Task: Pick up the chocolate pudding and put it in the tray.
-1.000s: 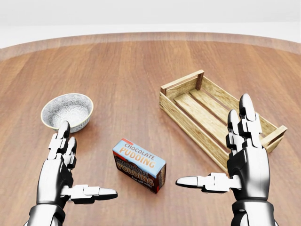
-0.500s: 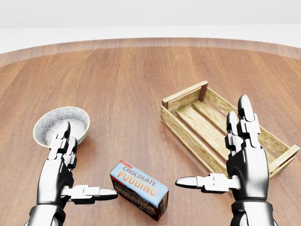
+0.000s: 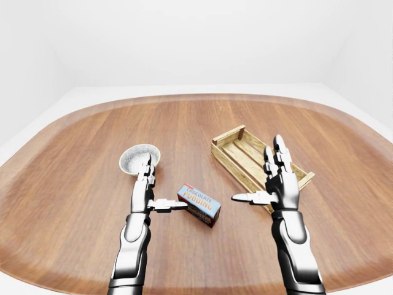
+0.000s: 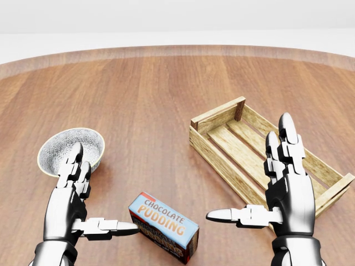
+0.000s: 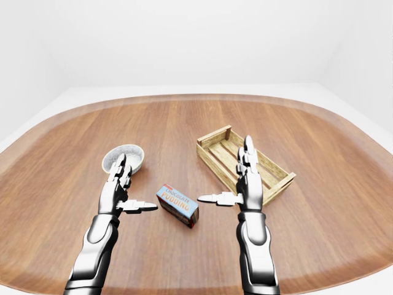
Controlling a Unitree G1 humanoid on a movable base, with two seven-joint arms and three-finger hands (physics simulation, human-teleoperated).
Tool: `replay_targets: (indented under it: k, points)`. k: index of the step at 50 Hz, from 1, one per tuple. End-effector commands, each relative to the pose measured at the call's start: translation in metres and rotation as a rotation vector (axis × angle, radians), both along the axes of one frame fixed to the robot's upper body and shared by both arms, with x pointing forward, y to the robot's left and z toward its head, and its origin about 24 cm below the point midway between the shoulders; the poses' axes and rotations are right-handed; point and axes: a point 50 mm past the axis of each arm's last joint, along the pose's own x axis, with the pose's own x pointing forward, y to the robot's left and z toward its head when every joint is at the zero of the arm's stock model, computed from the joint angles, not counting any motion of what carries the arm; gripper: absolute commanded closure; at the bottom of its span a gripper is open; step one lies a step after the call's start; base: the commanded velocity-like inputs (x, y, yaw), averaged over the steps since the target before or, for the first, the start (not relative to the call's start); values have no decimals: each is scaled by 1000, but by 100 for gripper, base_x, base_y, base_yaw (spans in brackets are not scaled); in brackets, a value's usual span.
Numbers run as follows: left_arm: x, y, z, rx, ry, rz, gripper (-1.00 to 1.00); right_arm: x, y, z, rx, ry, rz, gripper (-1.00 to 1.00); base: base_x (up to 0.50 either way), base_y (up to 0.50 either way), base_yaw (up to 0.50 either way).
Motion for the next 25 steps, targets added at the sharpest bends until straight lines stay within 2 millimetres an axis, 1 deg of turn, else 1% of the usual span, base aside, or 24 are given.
replay_targets:
  k: [1,9,11,16,19,21,25]
  points:
    - [0,0,0,-3,0,2,-100,0,0,2,2,-10,-1,-100,0,0,0]
    - [0,0,-1,28,-6,8,-100,1,-1,2,4,-9,-5,-100,0,0,0]
    - [1,-1,-3,33,-2,7,-100,0,1,5,9,-22,-2,-100,0,0,0]
    - [2,0,-4,34,2,7,-100,-2,4,5,35,-22,18,-100,0,0,0]
    - [2,-1,-4,34,2,7,-100,-1,3,2,39,-9,11,-100,0,0,0]
    - [2,-1,-4,33,1,7,-100,1,4,-5,36,18,17,-100,0,0,0]
    - [2,-1,-4,33,2,8,-100,1,4,-4,38,14,21,-100,0,0,0]
